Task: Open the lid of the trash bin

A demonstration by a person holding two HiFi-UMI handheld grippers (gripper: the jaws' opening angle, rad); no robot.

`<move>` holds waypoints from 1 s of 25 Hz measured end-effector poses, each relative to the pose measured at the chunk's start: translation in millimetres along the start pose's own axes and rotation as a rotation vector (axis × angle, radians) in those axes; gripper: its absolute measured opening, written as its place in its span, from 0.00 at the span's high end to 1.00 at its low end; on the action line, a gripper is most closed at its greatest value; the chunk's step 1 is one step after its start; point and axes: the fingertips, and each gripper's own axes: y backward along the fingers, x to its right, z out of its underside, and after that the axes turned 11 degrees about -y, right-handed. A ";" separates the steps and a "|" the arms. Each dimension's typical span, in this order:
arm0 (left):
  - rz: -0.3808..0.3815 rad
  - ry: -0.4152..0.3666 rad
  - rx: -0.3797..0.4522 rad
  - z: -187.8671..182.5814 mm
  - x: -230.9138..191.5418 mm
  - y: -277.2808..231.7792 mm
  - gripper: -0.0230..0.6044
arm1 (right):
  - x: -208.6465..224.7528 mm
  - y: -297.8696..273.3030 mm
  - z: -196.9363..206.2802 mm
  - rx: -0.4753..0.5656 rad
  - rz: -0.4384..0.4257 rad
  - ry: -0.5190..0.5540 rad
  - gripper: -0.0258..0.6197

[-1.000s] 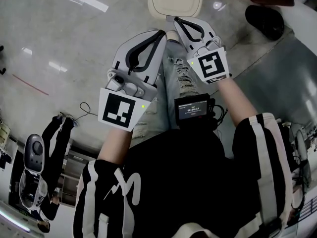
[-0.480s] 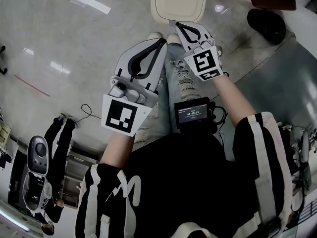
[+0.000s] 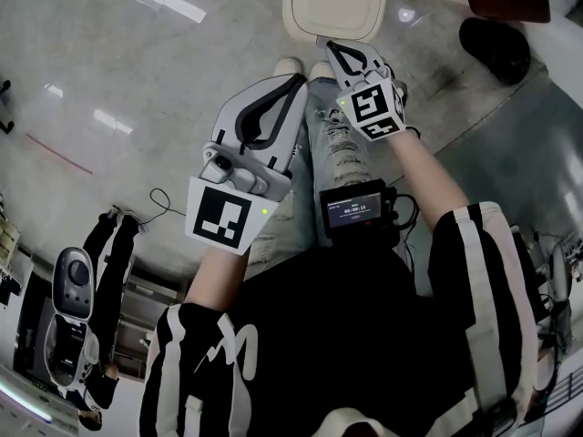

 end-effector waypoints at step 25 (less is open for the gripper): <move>0.034 0.004 -0.021 1.7 10.5 -2.9 0.95 | 17.8 -33.8 57.9 -0.184 0.052 0.062 0.94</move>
